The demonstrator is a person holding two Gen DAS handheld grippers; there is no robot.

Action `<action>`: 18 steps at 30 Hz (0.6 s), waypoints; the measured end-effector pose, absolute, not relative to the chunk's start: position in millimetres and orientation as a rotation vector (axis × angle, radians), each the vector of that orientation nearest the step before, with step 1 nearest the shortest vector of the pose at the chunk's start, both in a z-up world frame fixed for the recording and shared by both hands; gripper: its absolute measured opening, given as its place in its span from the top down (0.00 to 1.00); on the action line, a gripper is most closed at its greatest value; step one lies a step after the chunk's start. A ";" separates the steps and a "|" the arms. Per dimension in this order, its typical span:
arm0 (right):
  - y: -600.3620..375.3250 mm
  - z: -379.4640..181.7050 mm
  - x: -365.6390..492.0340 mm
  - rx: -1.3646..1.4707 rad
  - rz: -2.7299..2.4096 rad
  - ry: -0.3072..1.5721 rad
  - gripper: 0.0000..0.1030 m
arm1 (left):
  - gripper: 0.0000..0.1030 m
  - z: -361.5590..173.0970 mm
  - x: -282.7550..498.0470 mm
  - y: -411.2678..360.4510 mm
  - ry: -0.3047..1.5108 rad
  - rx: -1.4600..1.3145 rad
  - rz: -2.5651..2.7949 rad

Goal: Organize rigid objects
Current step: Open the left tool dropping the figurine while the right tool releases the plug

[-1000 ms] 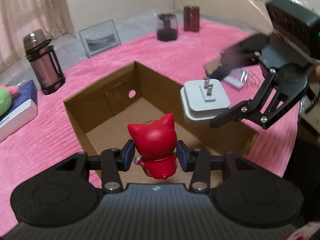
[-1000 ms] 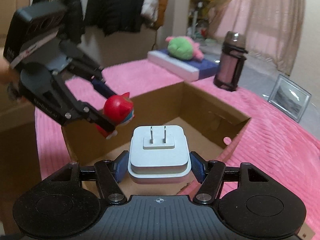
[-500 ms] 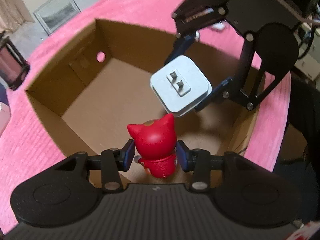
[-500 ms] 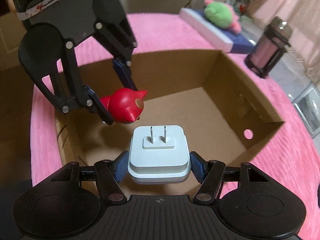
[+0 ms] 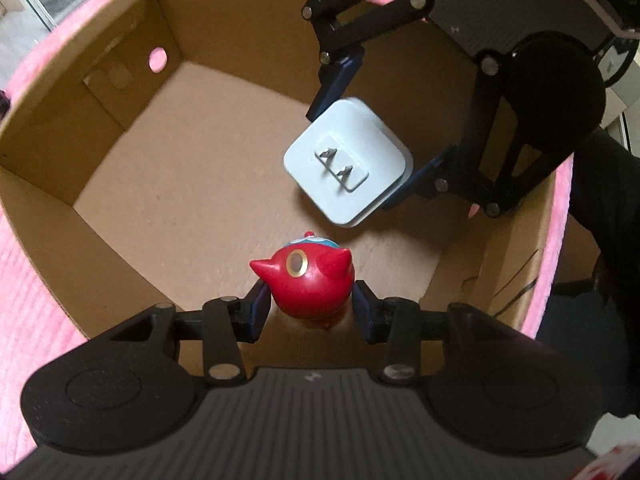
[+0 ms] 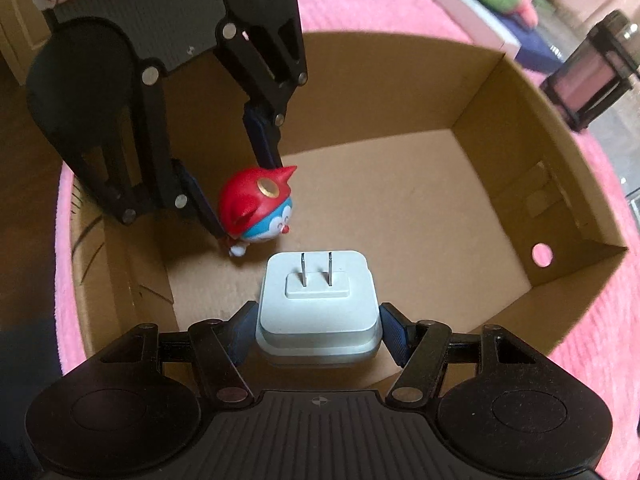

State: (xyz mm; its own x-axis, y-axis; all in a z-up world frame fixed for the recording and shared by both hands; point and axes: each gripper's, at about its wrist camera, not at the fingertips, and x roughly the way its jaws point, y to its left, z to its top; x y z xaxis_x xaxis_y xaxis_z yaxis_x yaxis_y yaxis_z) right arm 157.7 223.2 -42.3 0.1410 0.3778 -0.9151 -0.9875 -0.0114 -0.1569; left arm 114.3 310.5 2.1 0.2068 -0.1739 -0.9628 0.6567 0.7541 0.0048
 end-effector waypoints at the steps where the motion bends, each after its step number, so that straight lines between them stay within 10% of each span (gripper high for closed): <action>1: 224.4 -43.3 157.1 -1.024 1.288 0.809 0.41 | 0.62 -0.4 116.3 310.9 1.252 0.472 -0.613; 18: 229.6 -52.8 172.0 -1.042 1.289 0.883 0.40 | 0.62 -5.7 122.4 316.6 1.282 0.434 -0.624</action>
